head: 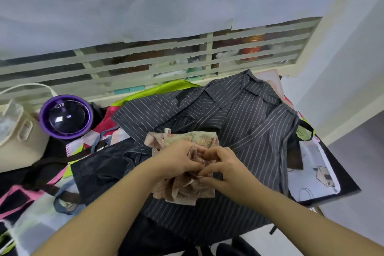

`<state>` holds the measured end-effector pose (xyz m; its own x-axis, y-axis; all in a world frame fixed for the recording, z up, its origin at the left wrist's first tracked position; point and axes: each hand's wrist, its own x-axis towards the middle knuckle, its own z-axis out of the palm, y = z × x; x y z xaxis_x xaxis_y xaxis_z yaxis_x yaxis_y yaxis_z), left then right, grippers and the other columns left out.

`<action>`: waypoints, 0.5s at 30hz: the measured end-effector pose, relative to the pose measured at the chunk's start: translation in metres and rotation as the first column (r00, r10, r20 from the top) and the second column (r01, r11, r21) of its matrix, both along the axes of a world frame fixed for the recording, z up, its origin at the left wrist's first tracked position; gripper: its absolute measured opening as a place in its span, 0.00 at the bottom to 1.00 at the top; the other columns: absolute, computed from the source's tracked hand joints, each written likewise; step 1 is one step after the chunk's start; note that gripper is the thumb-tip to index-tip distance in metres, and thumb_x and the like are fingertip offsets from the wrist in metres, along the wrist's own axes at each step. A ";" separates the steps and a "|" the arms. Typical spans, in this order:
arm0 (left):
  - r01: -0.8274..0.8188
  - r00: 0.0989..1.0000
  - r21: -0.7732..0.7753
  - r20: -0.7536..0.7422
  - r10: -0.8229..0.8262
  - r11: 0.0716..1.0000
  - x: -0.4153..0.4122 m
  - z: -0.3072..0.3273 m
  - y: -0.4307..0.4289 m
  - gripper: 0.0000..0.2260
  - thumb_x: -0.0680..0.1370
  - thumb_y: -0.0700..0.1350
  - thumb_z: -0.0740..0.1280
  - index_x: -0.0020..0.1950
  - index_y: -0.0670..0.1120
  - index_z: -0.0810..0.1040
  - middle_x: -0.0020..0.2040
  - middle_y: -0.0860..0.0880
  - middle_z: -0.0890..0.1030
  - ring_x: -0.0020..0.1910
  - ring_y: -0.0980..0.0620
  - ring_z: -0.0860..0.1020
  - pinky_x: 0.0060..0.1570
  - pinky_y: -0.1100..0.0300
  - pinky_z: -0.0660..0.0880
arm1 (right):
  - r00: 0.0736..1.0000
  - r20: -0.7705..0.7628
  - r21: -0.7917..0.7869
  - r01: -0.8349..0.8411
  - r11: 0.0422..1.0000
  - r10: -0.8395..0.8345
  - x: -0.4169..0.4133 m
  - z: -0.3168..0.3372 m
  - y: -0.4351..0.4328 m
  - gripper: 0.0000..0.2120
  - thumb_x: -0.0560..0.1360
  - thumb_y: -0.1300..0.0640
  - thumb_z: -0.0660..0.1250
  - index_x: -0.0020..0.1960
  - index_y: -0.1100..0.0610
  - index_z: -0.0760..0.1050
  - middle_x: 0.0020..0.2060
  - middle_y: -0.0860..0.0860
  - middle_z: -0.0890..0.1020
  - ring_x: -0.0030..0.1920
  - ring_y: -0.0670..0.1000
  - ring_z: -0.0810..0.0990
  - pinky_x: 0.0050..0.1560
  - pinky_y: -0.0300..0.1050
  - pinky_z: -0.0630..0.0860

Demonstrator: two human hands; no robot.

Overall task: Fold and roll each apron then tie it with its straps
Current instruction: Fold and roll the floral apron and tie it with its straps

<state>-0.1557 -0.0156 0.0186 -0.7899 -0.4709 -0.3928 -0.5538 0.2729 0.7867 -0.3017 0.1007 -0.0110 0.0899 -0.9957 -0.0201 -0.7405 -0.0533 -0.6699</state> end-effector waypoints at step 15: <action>-0.304 0.919 -0.859 -0.378 -0.111 0.411 0.031 -0.092 0.031 0.05 0.73 0.42 0.65 0.48 0.49 0.74 0.45 0.53 0.82 0.34 0.54 0.78 0.38 0.60 0.75 | 0.920 0.288 0.640 0.023 0.768 -0.267 0.007 -0.001 -0.061 0.12 0.82 0.55 0.56 0.57 0.55 0.77 0.46 0.48 0.79 0.42 0.42 0.76 0.39 0.33 0.73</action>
